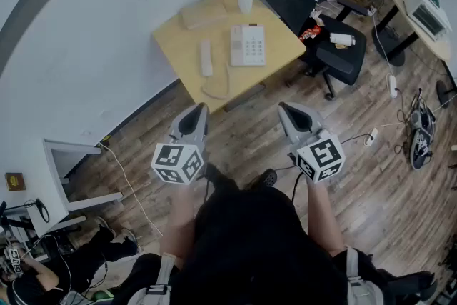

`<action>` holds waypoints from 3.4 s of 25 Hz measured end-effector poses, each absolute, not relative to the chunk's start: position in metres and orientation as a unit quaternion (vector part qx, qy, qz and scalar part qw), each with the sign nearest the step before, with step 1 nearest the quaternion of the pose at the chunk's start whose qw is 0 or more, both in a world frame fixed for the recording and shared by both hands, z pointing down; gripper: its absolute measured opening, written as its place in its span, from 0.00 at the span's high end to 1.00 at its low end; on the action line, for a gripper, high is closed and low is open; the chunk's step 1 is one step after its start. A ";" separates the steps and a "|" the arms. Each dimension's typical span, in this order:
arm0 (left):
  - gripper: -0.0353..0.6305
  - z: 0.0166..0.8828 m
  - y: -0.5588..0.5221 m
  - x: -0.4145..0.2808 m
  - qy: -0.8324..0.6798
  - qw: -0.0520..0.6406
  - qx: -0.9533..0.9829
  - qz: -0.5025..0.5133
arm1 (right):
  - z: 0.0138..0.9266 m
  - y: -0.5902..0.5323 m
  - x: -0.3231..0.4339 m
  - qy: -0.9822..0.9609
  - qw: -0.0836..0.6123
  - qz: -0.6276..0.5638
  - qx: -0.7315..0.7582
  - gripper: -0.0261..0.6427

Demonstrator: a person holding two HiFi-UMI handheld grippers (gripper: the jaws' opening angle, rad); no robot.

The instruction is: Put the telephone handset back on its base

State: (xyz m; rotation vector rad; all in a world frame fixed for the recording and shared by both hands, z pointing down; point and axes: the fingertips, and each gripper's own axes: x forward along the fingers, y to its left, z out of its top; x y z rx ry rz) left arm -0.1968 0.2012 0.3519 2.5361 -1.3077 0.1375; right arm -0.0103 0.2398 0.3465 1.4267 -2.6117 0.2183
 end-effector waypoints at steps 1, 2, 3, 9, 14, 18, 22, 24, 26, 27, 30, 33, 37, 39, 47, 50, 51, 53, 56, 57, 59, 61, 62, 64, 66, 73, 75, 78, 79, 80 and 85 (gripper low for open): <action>0.93 0.352 0.201 -0.195 -0.453 0.142 0.879 0.048 | 0.346 0.240 -0.009 -0.873 0.079 0.072 0.476 0.96; 0.93 0.352 0.200 -0.193 -0.453 0.143 0.879 0.049 | 0.346 0.240 -0.007 -0.873 0.080 0.071 0.476 0.96; 0.93 0.352 0.200 -0.191 -0.453 0.143 0.879 0.049 | 0.346 0.240 -0.005 -0.873 0.080 0.071 0.475 0.96; 0.93 0.354 0.202 -0.173 -0.450 0.142 0.880 0.053 | 0.347 0.244 0.009 -0.875 0.077 0.071 0.473 0.96; 0.93 0.362 0.217 -0.157 -0.455 0.147 0.876 0.059 | 0.347 0.262 0.020 -0.882 0.064 0.064 0.462 0.96; 0.93 0.371 0.229 -0.141 -0.460 0.155 0.872 0.067 | 0.358 0.273 0.035 -0.883 0.068 0.075 0.459 0.96; 0.93 0.381 0.240 -0.133 -0.465 0.158 0.867 0.080 | 0.369 0.280 0.046 -0.883 0.063 0.089 0.456 0.96; 0.93 0.385 0.243 -0.132 -0.468 0.161 0.865 0.084 | 0.374 0.280 0.050 -0.882 0.061 0.096 0.457 0.96; 0.93 0.389 0.244 -0.132 -0.470 0.164 0.863 0.088 | 0.378 0.278 0.051 -0.881 0.060 0.102 0.458 0.96; 0.93 0.389 0.243 -0.133 -0.471 0.164 0.862 0.089 | 0.379 0.277 0.050 -0.881 0.059 0.103 0.457 0.96; 0.93 0.391 0.235 -0.133 -0.472 0.161 0.862 0.091 | 0.381 0.270 0.047 -0.883 0.057 0.106 0.453 0.96; 0.93 0.394 0.218 -0.135 -0.469 0.163 0.863 0.090 | 0.384 0.257 0.045 -0.882 0.062 0.109 0.455 0.96; 0.93 0.396 0.180 -0.137 -0.463 0.166 0.867 0.083 | 0.380 0.228 0.046 -0.874 0.067 0.106 0.469 0.96; 0.93 0.397 0.157 -0.133 -0.456 0.168 0.871 0.078 | 0.377 0.212 0.047 -0.870 0.070 0.104 0.476 0.96; 0.93 0.389 0.072 -0.123 -0.424 0.163 0.889 0.067 | 0.361 0.142 0.044 -0.859 0.081 0.089 0.498 0.96; 0.93 0.389 0.045 -0.129 -0.417 0.163 0.892 0.066 | 0.357 0.118 0.039 -0.854 0.083 0.086 0.507 0.96; 0.93 0.389 0.037 -0.131 -0.415 0.164 0.893 0.065 | 0.357 0.110 0.037 -0.852 0.084 0.086 0.509 0.96; 0.93 0.390 0.022 -0.138 -0.410 0.166 0.894 0.065 | 0.358 0.094 0.030 -0.849 0.085 0.089 0.513 0.96; 0.93 0.393 0.001 -0.153 -0.411 0.168 0.894 0.062 | 0.362 0.072 0.015 -0.848 0.083 0.093 0.515 0.96; 0.93 0.395 -0.006 -0.158 -0.412 0.168 0.893 0.061 | 0.364 0.066 0.010 -0.848 0.083 0.094 0.515 0.96; 0.93 0.399 -0.017 -0.167 -0.413 0.170 0.892 0.061 | 0.367 0.055 0.001 -0.847 0.084 0.096 0.516 0.96; 0.93 0.403 -0.025 -0.175 -0.412 0.173 0.892 0.064 | 0.370 0.047 -0.008 -0.847 0.085 0.100 0.516 0.96; 0.93 0.405 -0.029 -0.179 -0.412 0.174 0.892 0.065 | 0.372 0.044 -0.012 -0.846 0.087 0.101 0.516 0.96; 0.93 0.409 -0.034 -0.185 -0.413 0.176 0.891 0.067 | 0.376 0.040 -0.018 -0.846 0.089 0.104 0.515 0.96; 0.93 0.413 -0.037 -0.189 -0.414 0.180 0.890 0.069 | 0.379 0.036 -0.022 -0.846 0.090 0.107 0.514 0.96; 0.93 0.432 -0.045 -0.199 -0.421 0.200 0.881 0.083 | 0.386 0.023 -0.024 -0.846 0.095 0.120 0.512 0.96; 0.93 0.436 -0.049 -0.200 -0.427 0.203 0.877 0.085 | 0.390 0.017 -0.022 -0.847 0.099 0.122 0.507 0.96; 0.93 0.441 -0.056 -0.202 -0.439 0.205 0.870 0.087 | 0.393 0.007 -0.021 -0.853 0.102 0.124 0.497 0.96; 0.93 0.443 -0.059 -0.203 -0.444 0.207 0.868 0.087 | 0.394 0.002 -0.021 -0.855 0.102 0.123 0.493 0.96; 0.93 0.444 -0.062 -0.204 -0.449 0.209 0.865 0.087 | 0.394 -0.003 -0.022 -0.858 0.102 0.123 0.488 0.96; 0.93 0.447 -0.079 -0.205 -0.476 0.215 0.848 0.094 | 0.396 -0.034 -0.019 -0.872 0.096 0.130 0.462 0.96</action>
